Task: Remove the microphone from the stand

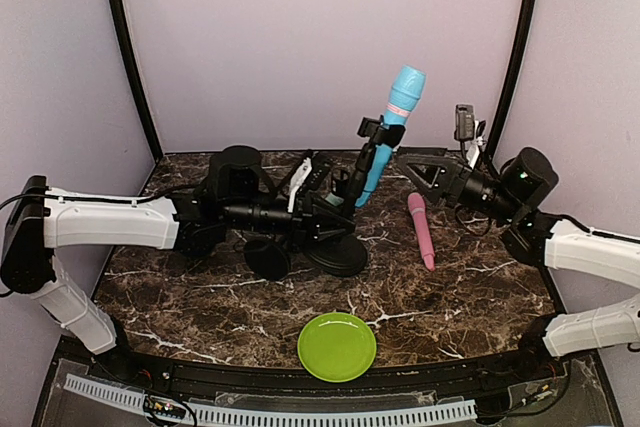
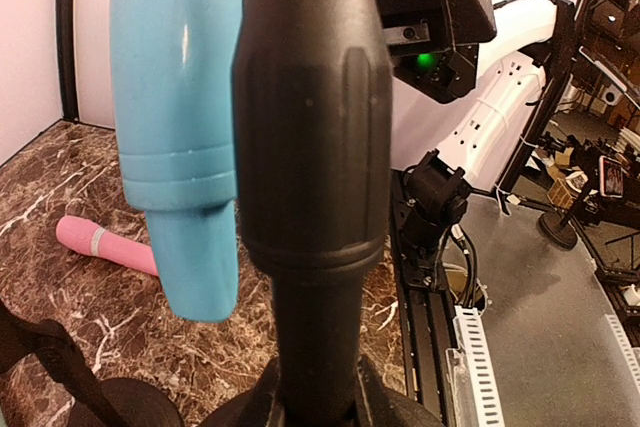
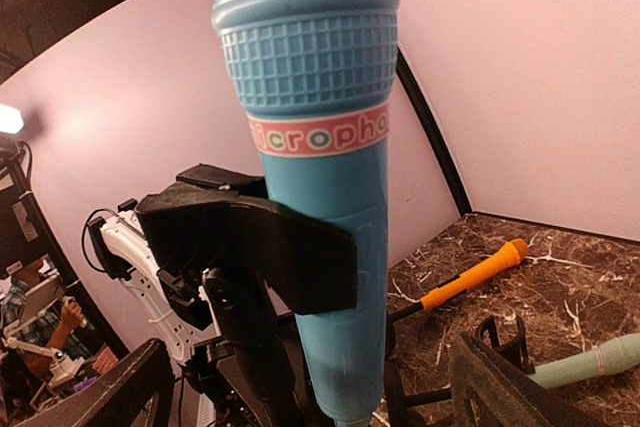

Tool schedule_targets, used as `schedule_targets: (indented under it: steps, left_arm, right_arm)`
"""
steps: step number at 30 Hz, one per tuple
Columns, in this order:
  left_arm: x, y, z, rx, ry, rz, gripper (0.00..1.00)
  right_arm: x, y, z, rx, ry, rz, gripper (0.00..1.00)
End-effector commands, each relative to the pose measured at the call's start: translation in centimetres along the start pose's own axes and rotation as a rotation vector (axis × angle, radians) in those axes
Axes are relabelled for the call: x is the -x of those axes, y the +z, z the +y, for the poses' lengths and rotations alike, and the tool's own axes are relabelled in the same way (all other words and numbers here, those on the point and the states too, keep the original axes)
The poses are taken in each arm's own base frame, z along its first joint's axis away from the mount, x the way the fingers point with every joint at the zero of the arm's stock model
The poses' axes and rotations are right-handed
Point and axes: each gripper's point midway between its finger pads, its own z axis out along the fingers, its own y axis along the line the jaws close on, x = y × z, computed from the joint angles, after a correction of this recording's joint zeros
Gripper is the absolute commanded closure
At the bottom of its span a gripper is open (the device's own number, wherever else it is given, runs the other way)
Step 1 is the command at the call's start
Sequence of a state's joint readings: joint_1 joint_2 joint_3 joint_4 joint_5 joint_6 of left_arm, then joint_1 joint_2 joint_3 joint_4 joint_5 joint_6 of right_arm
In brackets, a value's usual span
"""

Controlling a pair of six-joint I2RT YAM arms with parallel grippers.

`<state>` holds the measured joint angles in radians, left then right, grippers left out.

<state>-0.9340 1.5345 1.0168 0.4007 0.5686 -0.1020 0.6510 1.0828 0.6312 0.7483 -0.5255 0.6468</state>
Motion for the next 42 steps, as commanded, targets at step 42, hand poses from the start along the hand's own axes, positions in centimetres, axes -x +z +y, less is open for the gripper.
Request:
schedule_targets:
  steps: [42]
  left_arm:
    - [6.6, 0.4, -1.7, 0.027, 0.116, -0.109, 1.00]
  right_arm:
    - [4.2, -1.0, 8.2, 0.389, -0.127, 0.002, 0.26]
